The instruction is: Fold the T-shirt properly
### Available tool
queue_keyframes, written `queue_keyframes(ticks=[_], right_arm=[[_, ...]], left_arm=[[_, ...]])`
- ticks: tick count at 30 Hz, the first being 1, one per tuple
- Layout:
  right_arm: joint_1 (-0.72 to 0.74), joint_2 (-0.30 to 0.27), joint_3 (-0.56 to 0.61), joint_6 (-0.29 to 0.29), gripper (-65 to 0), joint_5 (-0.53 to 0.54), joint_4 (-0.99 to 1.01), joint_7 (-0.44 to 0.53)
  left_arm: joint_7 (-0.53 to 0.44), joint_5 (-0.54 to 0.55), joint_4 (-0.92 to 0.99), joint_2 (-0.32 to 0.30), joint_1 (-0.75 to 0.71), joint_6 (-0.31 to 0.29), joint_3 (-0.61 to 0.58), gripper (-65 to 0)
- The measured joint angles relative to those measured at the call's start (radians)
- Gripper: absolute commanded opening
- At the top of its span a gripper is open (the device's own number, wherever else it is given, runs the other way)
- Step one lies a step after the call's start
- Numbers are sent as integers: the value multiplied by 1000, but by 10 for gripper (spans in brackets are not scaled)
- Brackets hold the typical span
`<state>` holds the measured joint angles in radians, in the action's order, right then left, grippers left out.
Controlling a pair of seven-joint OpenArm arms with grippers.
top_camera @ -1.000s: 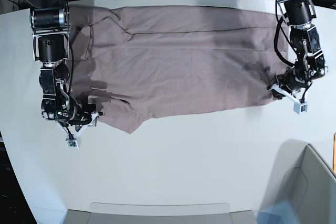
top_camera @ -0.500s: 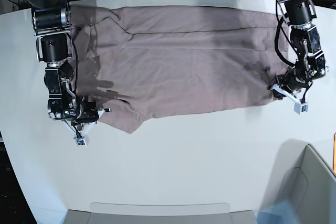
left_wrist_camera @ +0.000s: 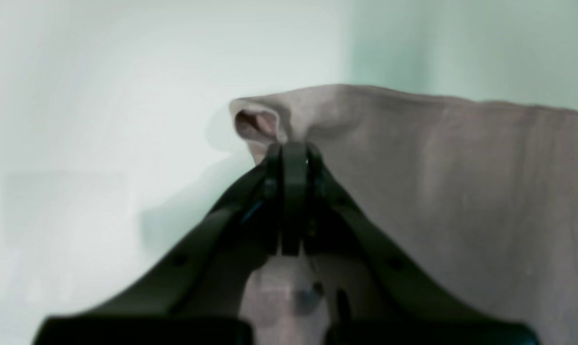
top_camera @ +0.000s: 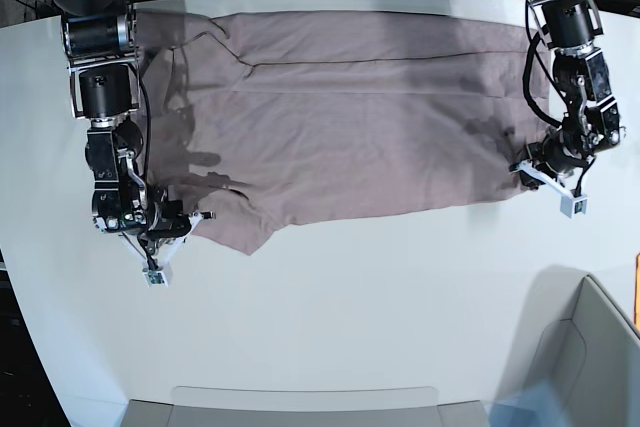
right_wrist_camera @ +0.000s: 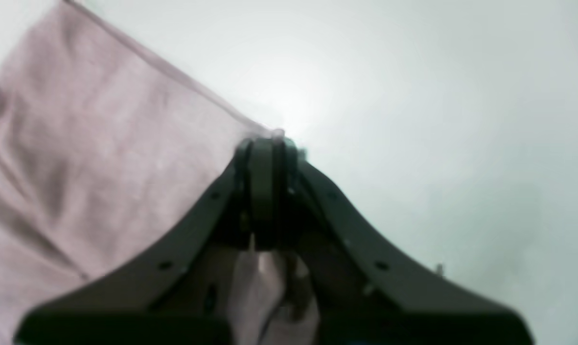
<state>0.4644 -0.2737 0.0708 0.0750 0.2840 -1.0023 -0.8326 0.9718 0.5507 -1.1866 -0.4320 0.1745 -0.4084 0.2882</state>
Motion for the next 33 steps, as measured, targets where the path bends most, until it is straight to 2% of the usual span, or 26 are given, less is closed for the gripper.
queue_keyframes(ticks=[13, 17, 19, 23, 27, 32, 33], right_arm=[[1, -16, 3, 0, -643, -3, -50, -4], [1, -10, 4, 0, -506, -3, -50, -7], [1, -7, 6, 0, -479, -1, -50, -8], [1, -6, 5, 0, -522, -1, -49, -8], [1, -5, 5, 0, -643, -1, -49, -7], [5, -4, 4, 0, -649, 0, -11, 4], [8, -5, 3, 1, -617, 0, 5, 2]], left_arm=[[8, 0, 0, 0, 0, 0, 0, -650], [8, 0, 0, 0, 0, 0, 0, -650], [8, 0, 0, 0, 0, 0, 0, -650], [8, 0, 0, 0, 0, 0, 0, -650], [8, 0, 0, 0, 0, 0, 0, -650], [8, 0, 0, 0, 0, 0, 0, -650], [8, 0, 0, 0, 0, 0, 0, -650]])
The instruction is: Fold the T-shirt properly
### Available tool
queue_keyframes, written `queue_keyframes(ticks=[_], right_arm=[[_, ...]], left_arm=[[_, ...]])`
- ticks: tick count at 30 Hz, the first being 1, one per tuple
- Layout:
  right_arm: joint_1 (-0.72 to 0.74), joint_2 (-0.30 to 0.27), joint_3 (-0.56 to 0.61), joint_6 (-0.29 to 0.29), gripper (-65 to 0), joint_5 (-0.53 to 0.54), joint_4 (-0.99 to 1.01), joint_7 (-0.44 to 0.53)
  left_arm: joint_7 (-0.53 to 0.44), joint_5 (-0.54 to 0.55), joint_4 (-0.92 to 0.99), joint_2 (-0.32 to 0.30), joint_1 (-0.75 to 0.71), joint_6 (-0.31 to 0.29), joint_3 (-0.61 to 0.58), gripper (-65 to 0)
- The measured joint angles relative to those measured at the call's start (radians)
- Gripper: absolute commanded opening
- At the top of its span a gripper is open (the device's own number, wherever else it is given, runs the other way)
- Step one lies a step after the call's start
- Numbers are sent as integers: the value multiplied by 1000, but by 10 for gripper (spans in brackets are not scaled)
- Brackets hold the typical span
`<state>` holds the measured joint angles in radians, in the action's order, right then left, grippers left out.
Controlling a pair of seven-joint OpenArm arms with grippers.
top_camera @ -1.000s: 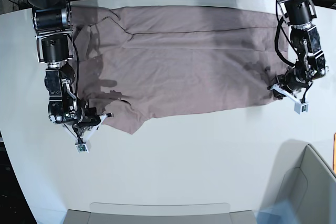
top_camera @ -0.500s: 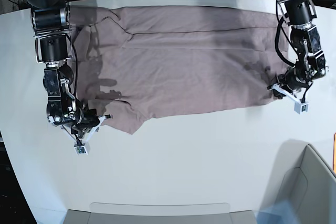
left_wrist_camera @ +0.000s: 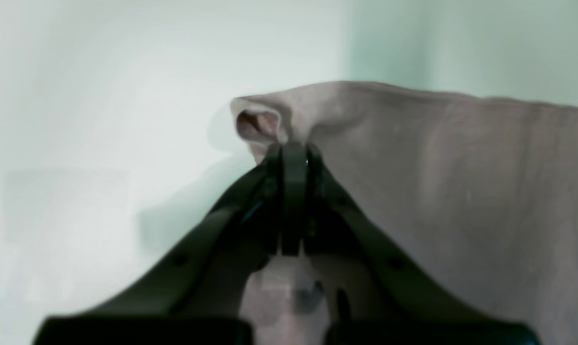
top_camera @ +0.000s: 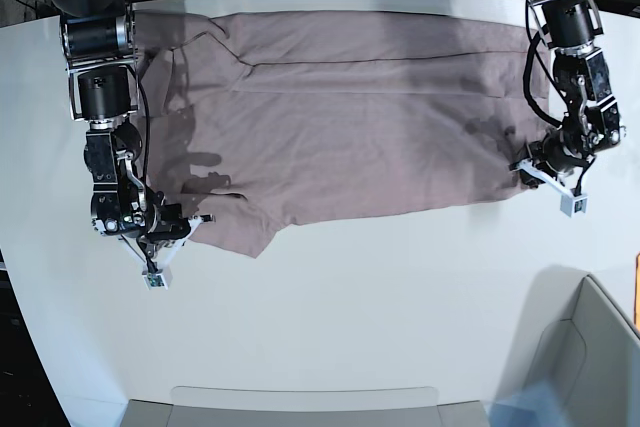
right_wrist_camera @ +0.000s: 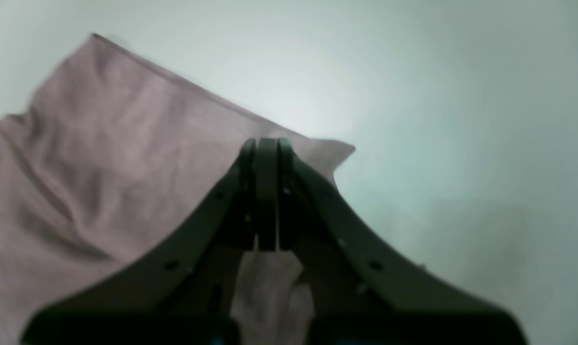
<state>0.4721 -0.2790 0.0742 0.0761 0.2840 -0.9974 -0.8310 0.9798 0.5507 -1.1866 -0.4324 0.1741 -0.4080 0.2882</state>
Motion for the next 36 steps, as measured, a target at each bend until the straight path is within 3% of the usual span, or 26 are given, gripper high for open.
queue_keyframes(ticks=[6, 9, 26, 36], right_arm=[[19, -26, -1, -2, -402, 0, 42, 68], [27, -32, -3, -2, -366, 0, 45, 68], [30, -31, -3, -2, -375, 0, 109, 69], [57, -8, -3, -5, -530, 1, 106, 71]], left_arm=[[0, 0, 0, 0, 0, 0, 0, -650], [0, 0, 0, 0, 0, 0, 0, -650], [0, 0, 0, 1, 0, 0, 0, -650], [0, 0, 0, 0, 0, 0, 0, -650]])
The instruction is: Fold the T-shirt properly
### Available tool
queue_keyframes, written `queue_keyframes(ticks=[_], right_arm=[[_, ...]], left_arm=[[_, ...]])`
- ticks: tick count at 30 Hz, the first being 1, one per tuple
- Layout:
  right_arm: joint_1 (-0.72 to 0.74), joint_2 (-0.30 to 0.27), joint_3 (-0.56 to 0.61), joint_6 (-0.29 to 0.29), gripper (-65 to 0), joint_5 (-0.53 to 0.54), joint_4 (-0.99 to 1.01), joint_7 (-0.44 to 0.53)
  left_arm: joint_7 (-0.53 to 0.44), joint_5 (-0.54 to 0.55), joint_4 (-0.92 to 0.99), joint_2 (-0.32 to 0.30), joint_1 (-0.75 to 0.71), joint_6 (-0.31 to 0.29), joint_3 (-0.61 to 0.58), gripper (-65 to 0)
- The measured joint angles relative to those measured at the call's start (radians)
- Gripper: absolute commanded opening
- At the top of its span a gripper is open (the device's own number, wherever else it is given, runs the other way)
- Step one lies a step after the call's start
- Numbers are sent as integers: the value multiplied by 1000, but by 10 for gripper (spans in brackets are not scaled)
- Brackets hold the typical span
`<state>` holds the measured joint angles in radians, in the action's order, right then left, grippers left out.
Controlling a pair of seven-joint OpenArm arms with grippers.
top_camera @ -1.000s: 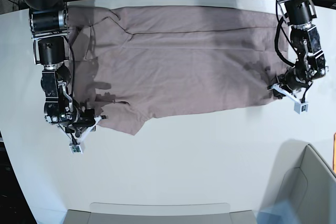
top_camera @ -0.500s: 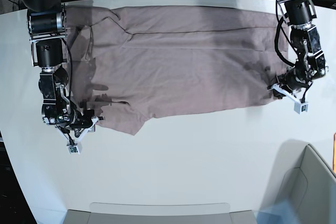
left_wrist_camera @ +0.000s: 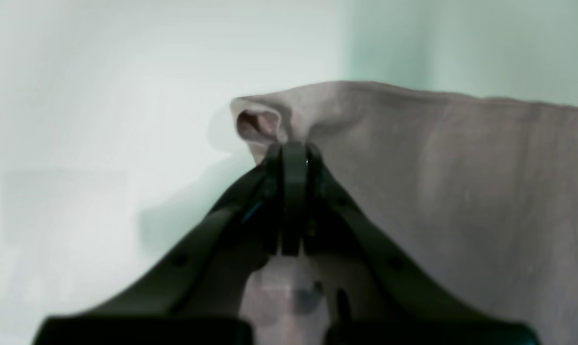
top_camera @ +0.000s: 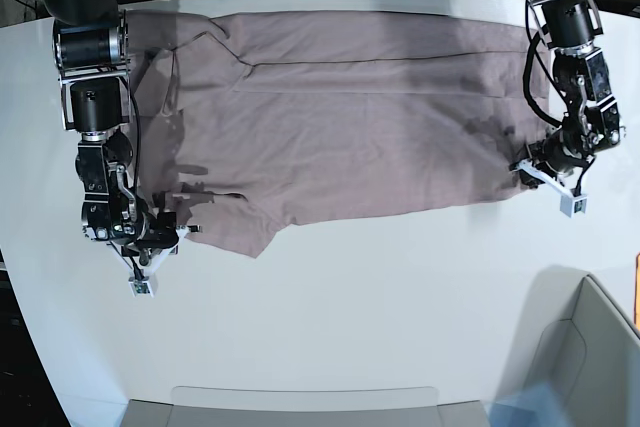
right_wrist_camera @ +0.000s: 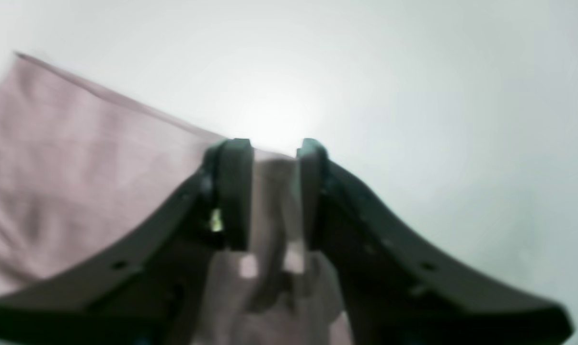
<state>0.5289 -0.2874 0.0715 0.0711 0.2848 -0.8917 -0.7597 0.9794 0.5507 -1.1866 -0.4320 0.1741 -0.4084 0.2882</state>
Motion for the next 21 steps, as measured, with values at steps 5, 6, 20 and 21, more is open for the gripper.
queue_keyframes(ticks=[5, 6, 20, 21], right_arm=[[-3, 17, 1, 0, -629, 0, 1, -3], [-2, 18, 1, 0, -649, 0, 1, -2], [3, -6, 1, 0, -382, -1, 2, -2], [3, -8, 0, -1, -370, -2, 2, -2]], left_arm=[[0, 0, 0, 0, 0, 0, 0, -650], [0, 0, 0, 0, 0, 0, 0, -650], [0, 0, 0, 0, 0, 0, 0, -650], [0, 0, 0, 0, 0, 0, 0, -650]])
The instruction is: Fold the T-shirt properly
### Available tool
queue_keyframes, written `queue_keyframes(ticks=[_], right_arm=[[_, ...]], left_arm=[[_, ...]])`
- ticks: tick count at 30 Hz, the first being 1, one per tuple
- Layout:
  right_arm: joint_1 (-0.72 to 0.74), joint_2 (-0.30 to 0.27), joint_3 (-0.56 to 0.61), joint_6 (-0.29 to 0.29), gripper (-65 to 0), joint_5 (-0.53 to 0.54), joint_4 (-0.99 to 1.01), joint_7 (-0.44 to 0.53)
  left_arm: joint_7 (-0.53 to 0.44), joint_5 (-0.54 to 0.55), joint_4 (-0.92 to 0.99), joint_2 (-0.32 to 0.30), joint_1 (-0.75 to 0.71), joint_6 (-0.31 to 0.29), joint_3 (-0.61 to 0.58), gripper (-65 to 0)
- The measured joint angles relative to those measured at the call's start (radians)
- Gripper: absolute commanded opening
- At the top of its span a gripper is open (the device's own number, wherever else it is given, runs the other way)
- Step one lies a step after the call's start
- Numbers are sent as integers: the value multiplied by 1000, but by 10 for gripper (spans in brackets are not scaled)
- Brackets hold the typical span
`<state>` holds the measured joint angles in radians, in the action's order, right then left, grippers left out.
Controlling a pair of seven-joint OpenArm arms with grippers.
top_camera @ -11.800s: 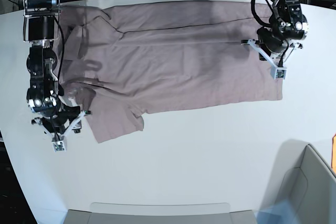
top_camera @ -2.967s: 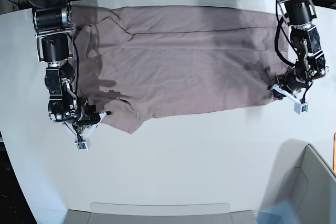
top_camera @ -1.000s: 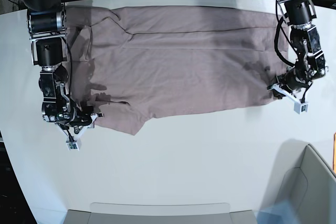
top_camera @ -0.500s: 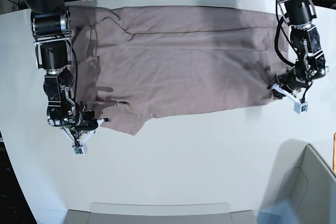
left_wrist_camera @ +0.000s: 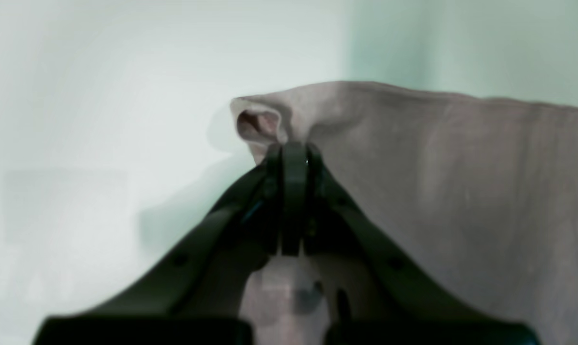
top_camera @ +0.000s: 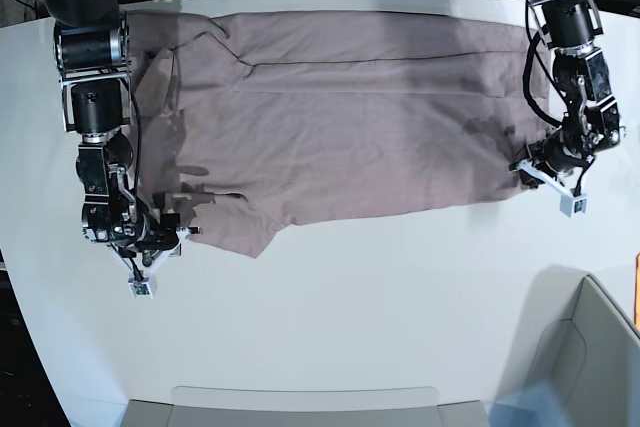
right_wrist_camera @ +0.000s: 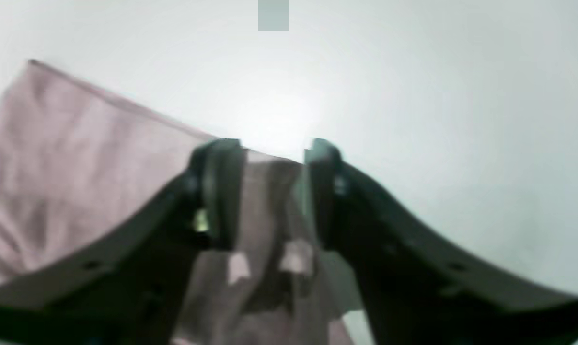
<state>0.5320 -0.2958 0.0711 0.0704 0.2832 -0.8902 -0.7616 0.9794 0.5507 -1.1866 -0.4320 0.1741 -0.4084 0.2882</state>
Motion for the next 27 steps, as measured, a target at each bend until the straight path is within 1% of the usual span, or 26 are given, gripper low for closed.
queue_keyframes(ticks=[9, 13, 16, 19, 27], right_arm=[[0, 5, 0, 0, -367, 1, 4, 0], [2, 8, 0, 0, -367, 1, 61, 3], [-5, 6, 0, 0, -367, -2, 67, 0], [-3, 7, 0, 0, -368, 1, 66, 42], [0, 23, 0, 0, -368, 1, 61, 45]], left_arm=[[0, 0, 0, 0, 0, 0, 0, -650], [0, 0, 0, 0, 0, 0, 0, -650], [0, 0, 0, 0, 0, 0, 0, -650], [0, 0, 0, 0, 0, 0, 0, -650], [0, 0, 0, 0, 0, 0, 0, -650]])
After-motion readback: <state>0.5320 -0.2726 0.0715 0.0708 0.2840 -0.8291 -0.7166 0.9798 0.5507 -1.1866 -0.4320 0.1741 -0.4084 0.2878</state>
